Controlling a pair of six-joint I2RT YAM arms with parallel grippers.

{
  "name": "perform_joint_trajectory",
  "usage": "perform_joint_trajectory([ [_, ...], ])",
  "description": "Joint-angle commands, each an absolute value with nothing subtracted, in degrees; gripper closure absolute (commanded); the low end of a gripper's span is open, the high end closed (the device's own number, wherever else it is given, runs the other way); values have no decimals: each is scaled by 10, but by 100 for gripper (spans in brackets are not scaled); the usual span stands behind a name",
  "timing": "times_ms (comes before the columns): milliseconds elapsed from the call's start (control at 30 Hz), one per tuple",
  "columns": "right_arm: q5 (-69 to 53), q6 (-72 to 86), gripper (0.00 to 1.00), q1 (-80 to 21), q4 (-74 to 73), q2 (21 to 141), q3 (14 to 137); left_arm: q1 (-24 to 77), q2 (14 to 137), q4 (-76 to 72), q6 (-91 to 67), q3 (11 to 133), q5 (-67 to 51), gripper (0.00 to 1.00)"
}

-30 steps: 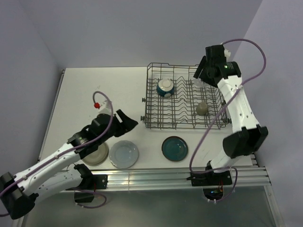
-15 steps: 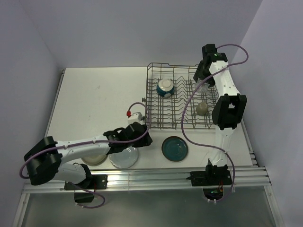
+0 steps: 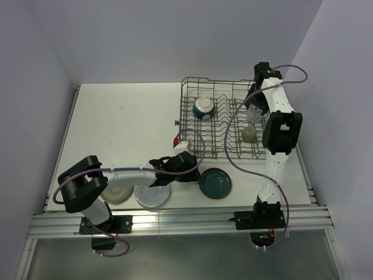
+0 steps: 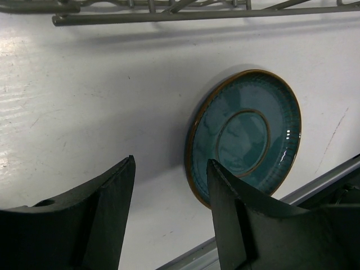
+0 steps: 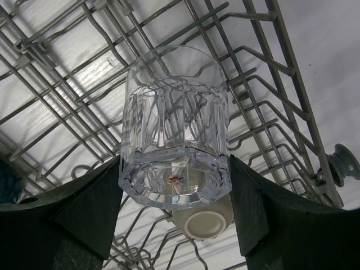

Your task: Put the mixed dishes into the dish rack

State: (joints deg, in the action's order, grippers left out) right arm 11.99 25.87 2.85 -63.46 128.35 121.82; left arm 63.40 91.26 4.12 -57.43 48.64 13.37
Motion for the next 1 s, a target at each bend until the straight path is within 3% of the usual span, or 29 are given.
perform_joint_trajectory([
  [0,126,260,57,27,-630,1283,1232,640,917,29,-562,509,140,40],
  [33,127,260,46,27,-630,1284,1231,640,916,32,-562,508,145,39],
  [233,140,260,36,25,-639,1284,1238,640,897,60,-553,511,161,34],
  [267,144,262,26,25,-639,1281,1237,640,896,65,-552,512,166,33],
  [333,145,261,19,25,-634,1272,1231,640,891,78,-554,516,175,29],
  [667,147,262,15,15,-632,1223,1221,644,862,123,-551,504,198,27],
  [967,159,267,12,3,-642,1170,1198,675,931,115,-557,544,185,28],
])
